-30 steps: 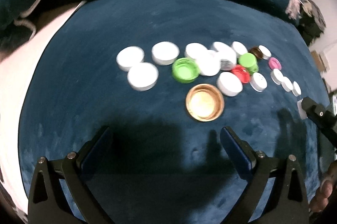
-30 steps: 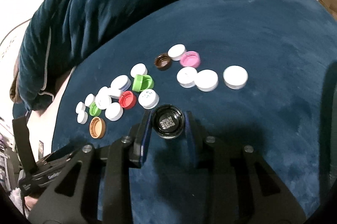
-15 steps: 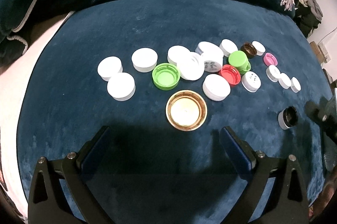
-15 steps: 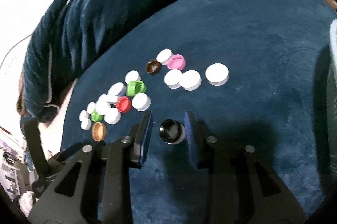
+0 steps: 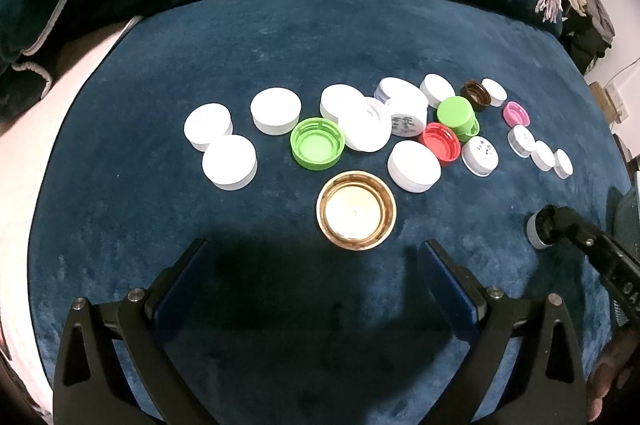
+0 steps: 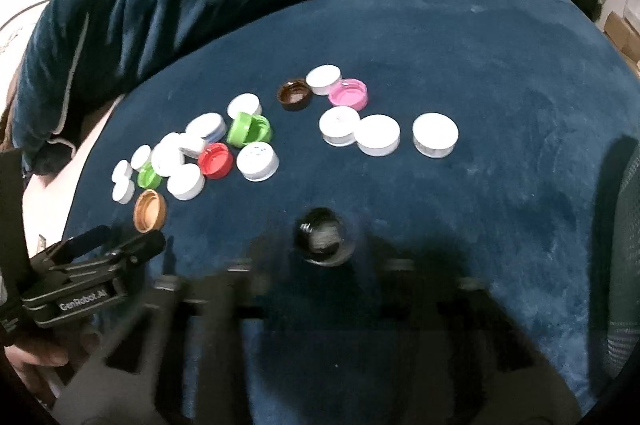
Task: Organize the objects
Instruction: 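Grasp the gold cap with the left gripper while the right gripper holds the black cap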
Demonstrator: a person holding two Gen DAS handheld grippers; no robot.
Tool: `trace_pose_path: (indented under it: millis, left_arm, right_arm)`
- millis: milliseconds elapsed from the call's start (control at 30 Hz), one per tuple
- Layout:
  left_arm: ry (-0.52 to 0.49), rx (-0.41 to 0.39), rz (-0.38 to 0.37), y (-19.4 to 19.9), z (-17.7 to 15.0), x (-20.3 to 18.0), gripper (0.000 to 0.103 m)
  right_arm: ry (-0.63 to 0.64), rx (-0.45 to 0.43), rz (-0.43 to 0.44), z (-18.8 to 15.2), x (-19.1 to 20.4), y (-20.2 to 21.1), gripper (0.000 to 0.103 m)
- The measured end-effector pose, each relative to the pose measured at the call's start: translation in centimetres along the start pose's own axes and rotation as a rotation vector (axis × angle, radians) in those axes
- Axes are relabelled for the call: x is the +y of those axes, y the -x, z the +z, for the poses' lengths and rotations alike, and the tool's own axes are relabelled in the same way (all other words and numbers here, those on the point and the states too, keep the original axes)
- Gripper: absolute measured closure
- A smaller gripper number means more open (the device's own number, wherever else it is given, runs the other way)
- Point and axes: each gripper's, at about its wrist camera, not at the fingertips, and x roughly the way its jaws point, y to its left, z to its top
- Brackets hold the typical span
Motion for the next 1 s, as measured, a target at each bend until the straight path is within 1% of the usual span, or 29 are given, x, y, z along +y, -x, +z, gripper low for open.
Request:
trace_pose_path:
  millis: [300,433,467,500,533,600,700,867,933,967,1000]
  left_arm:
    - [0.008,-0.004,-0.004,0.0,0.1,0.1,0.001]
    - [0.014,0.003,-0.005,-0.1,0.1,0.1,0.001]
    - [0.015,0.002,-0.005,-0.1,0.1,0.1,0.001]
    - [0.015,0.003,-0.005,0.0,0.1,0.1,0.001]
    - [0.014,0.003,-0.005,0.0,0.1,0.1,0.001]
    - [0.015,0.005,-0.005,0.0,0.1,0.1,0.001]
    - [0.016,0.008,-0.003,-0.1,0.0,0.2,0.001]
    - [0.019,0.011,-0.004,-0.2,0.0,0.2,0.001]
    - [0.017,0.010,-0.003,-0.2,0.0,0.2,0.001]
    - [0.016,0.009,-0.002,-0.2,0.0,0.2,0.001]
    - [0.018,0.007,-0.002,-0.1,0.0,0.2,0.001]
  right_arm:
    - [-0.049,-0.065,0.015,0.4,-0.8,2.5,0.089]
    - [-0.033,-0.032,0.014,0.4,-0.5,2.1,0.087]
    - [-0.011,-0.007,0.007,0.3,-0.1,1.8,0.082]
    - [0.003,0.002,0.008,0.2,0.0,1.6,0.075]
    - [0.021,0.003,0.008,0.1,0.3,1.5,0.071]
    - [0.049,-0.001,-0.021,-0.1,0.9,1.2,0.060]
    - [0.072,0.000,-0.024,-0.3,1.3,0.9,0.059]
    - [0.089,0.006,-0.058,-0.4,1.1,0.3,0.060]
    - [0.089,-0.002,-0.056,-0.3,0.9,0.3,0.071]
    - [0.093,0.001,-0.060,-0.3,0.9,0.3,0.086]
    - [0.090,0.001,-0.055,-0.3,0.9,0.4,0.090]
